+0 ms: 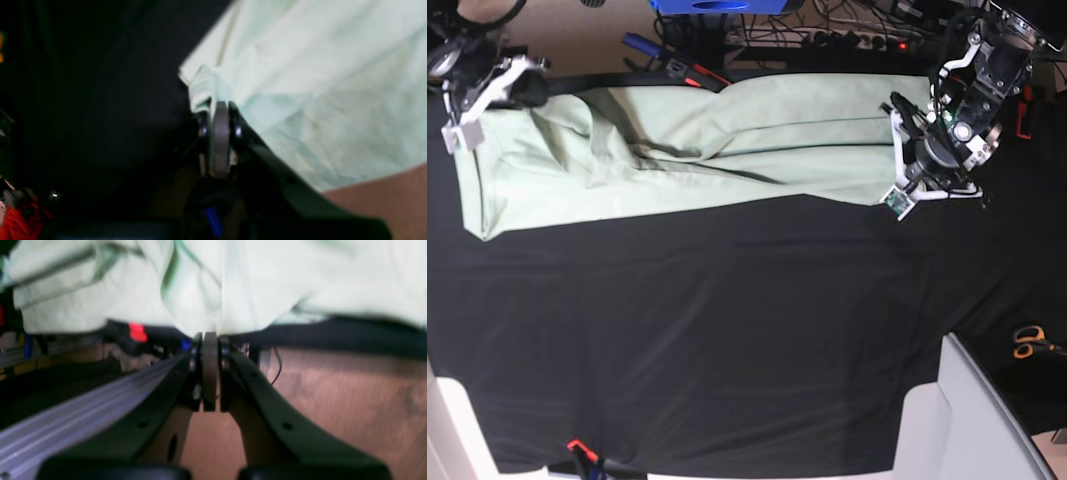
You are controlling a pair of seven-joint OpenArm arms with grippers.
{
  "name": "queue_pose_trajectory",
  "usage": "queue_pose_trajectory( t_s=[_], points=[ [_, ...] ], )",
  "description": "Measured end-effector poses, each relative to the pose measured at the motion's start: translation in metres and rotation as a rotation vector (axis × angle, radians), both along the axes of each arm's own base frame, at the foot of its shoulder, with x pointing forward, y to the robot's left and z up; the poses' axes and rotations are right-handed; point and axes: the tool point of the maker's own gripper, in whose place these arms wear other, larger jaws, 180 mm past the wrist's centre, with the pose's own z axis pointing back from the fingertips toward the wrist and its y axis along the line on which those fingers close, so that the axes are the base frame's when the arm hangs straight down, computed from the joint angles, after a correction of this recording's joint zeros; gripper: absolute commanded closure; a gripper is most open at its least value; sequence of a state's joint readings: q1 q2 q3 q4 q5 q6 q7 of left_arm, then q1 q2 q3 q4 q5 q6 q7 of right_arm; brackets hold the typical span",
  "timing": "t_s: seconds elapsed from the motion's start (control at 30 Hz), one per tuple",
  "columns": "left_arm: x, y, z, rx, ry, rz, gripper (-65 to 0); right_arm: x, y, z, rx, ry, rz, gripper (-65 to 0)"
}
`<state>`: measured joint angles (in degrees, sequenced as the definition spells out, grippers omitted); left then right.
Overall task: Fold the T-shirt properly
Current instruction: 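Drag the folded shirt with both grippers toward the robot base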
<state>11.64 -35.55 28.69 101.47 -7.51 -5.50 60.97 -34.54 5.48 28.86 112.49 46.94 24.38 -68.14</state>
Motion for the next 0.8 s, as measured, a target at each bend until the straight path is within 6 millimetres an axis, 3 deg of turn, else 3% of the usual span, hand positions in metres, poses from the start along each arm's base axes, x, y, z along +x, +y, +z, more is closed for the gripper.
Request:
queue_pose_trajectory(
  t_s=[0.37, 0.57, 0.8],
  points=[
    [-0.010, 0.008, -0.003, 0.020, 0.021, -0.013, 0.0, 0.030, -0.023, 0.000, -0.150, -0.023, 0.017, 0.0],
    [-0.032, -0.008, -0.016, 0.031, 0.093, -0.111, 0.0, 0.040, -0.030, -0.013, -0.158, -0.003, -0.005, 0.0],
    [-0.034, -0.010, -0.018, 0.030, 0.100, -0.119, 0.0, 0.055, -0.033, -0.019, -0.145, -0.007, -0.012, 0.0]
  ],
)
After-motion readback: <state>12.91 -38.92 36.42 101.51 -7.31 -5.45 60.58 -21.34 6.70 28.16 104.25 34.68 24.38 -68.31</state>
